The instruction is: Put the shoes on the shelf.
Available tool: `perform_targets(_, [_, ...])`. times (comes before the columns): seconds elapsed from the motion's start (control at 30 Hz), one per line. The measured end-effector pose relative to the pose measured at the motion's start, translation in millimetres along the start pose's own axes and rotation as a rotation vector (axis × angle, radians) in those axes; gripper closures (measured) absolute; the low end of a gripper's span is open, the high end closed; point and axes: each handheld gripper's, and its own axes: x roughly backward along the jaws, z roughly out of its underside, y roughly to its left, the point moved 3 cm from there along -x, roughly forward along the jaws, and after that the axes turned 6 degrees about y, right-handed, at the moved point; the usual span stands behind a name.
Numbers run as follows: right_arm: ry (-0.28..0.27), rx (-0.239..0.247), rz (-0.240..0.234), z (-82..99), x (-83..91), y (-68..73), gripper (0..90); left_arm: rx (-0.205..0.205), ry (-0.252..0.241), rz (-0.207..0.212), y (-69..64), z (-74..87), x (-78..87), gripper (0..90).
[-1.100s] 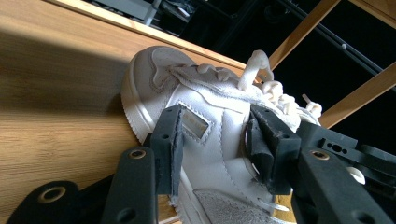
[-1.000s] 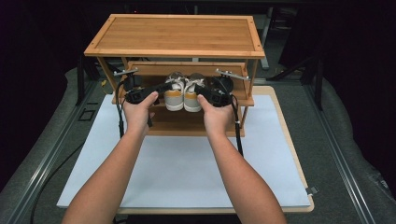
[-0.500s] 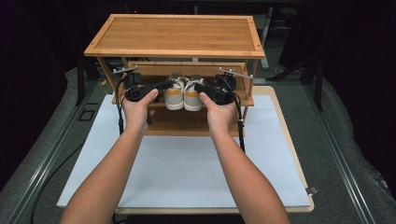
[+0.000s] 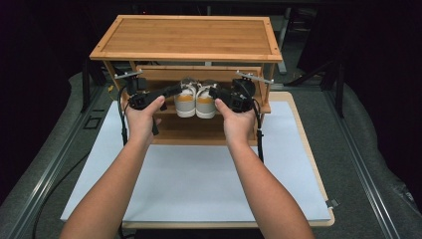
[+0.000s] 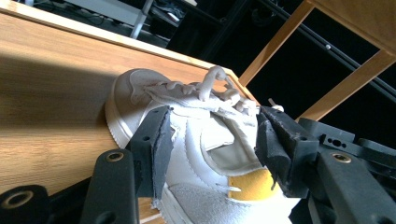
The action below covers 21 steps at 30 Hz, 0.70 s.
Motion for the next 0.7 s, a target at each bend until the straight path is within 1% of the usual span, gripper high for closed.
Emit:
perform_targets(0.23, [-0.001,0.016,0.001,0.5,5.7,2.6,53.0,-0.012,0.000,0.013,-4.2,0.4,8.8,45.7])
perform_targets(0.27, [0.003,0.020,-0.001,0.8,8.6,3.1,53.0,-0.020,0.003,0.012,-5.1,1.1,11.5,46.2])
perform_targets(0.33, [0.001,0.019,-0.006,0.9,9.5,3.7,53.0,-0.021,0.002,0.019,-5.5,1.9,13.1,47.4])
perform_targets(0.37, [0.002,0.029,-0.010,1.8,12.9,5.0,53.0,-0.022,0.006,0.027,-5.9,3.5,15.5,49.9])
perform_targets(0.43, [0.004,0.034,-0.012,2.3,14.4,6.0,52.9,-0.024,0.005,0.028,-5.9,4.2,16.2,51.6])
perform_targets(0.47, [0.003,0.047,-0.020,3.2,16.8,7.9,52.9,-0.026,0.009,0.031,-5.6,6.0,18.9,52.3])
perform_targets(0.53, [0.007,0.050,-0.022,3.7,18.6,9.0,53.0,-0.030,0.013,0.028,-5.9,6.8,20.1,53.2])
perform_targets(0.57, [0.003,0.059,-0.030,4.5,21.2,10.6,53.2,-0.034,0.010,0.028,-6.2,7.4,21.5,55.1])
perform_targets(0.7, [-0.005,0.080,-0.033,5.5,27.8,11.1,57.5,-0.050,0.014,0.026,-5.7,9.7,29.1,59.2])
